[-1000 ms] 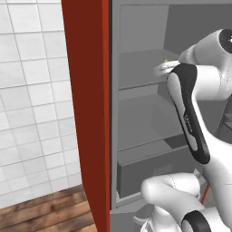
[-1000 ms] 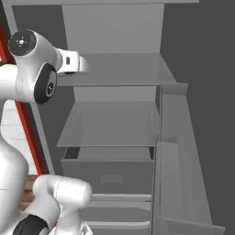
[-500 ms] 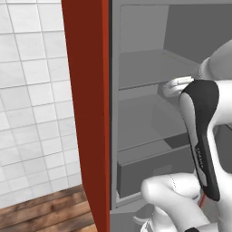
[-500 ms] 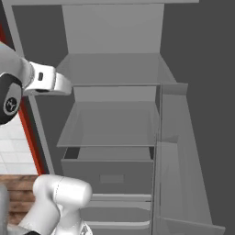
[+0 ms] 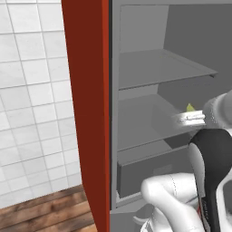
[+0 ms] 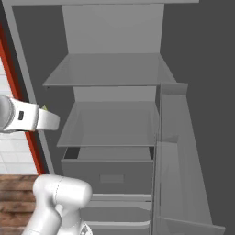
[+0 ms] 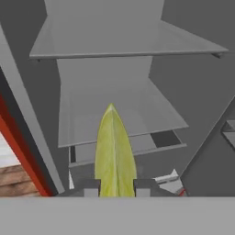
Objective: There is a bowl on the dining counter. Grab a lemon wedge from the fridge and place it in the bowl. Then get the liquor bottle and glass cup from the cabinet and place them next to the bowl.
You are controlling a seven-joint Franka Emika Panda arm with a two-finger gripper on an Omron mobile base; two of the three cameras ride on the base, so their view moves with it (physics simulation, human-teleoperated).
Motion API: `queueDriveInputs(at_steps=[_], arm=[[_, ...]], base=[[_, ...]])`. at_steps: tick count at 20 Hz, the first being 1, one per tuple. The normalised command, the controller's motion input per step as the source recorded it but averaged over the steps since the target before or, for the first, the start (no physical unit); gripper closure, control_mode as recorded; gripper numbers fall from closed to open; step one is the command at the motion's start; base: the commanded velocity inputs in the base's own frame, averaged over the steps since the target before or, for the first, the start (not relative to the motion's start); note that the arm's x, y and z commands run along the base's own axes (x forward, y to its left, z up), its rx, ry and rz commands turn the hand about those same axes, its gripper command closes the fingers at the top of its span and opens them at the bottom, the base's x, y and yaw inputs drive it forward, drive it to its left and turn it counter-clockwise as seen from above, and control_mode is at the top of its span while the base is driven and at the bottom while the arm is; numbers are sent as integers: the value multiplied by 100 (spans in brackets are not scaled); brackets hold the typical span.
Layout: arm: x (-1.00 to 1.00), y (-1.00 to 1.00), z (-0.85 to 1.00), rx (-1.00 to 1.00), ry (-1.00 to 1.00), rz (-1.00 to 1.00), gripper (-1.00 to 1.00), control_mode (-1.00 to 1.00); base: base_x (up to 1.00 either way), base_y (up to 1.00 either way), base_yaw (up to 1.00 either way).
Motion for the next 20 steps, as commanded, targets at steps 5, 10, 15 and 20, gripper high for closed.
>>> queueDriveInputs(at_steps=[5, 10, 15, 20], arm=[[-23, 0, -2, 0, -4, 0, 100, 100], [0, 0, 0, 0, 0, 0, 100, 100], [0, 0, 0, 0, 0, 0, 100, 100], [0, 0, 0, 0, 0, 0, 100, 100]], base=[[-41, 1, 0], [-100, 23, 1], [-100, 63, 32], [-65, 72, 71]])
